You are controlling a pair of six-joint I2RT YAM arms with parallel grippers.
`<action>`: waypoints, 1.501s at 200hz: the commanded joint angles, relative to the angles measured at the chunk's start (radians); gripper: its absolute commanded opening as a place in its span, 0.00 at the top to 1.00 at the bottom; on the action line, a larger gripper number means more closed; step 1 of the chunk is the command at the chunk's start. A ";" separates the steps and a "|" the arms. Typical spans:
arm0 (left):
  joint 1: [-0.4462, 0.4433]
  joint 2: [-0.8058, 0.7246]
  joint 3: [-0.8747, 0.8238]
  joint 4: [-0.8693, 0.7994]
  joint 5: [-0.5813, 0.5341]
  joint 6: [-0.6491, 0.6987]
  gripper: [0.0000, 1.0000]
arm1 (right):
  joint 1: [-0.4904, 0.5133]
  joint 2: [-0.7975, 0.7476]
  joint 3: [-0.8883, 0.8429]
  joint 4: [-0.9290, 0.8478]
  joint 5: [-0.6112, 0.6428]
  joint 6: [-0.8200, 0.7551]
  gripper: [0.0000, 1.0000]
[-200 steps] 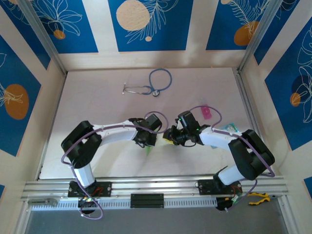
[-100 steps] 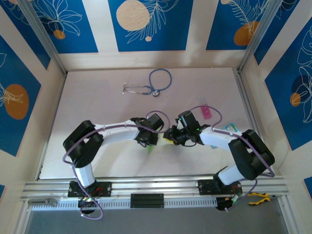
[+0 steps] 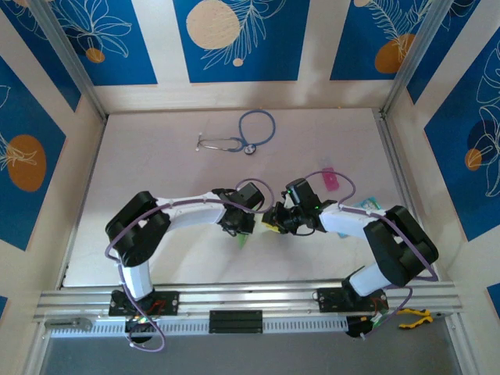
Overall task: Fold a paper plane with a square sheet of paper (pick it up from the middle)
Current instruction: Move a paper plane to the center of the table.
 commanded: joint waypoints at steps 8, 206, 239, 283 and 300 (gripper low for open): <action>-0.012 0.019 0.028 -0.012 0.024 -0.006 0.82 | -0.009 0.011 -0.016 -0.005 -0.027 0.002 0.72; -0.011 0.060 0.041 -0.100 -0.136 -0.082 0.71 | -0.038 -0.145 -0.063 -0.093 0.041 -0.006 0.71; -0.005 0.079 0.033 -0.077 -0.101 -0.101 0.68 | -0.050 -0.182 -0.084 -0.102 0.049 -0.001 0.71; 0.003 0.091 0.022 -0.045 -0.073 -0.128 0.57 | -0.065 -0.233 -0.104 -0.123 0.054 0.000 0.71; 0.008 0.104 0.039 -0.048 -0.073 -0.131 0.54 | -0.071 -0.249 -0.112 -0.127 0.054 0.001 0.71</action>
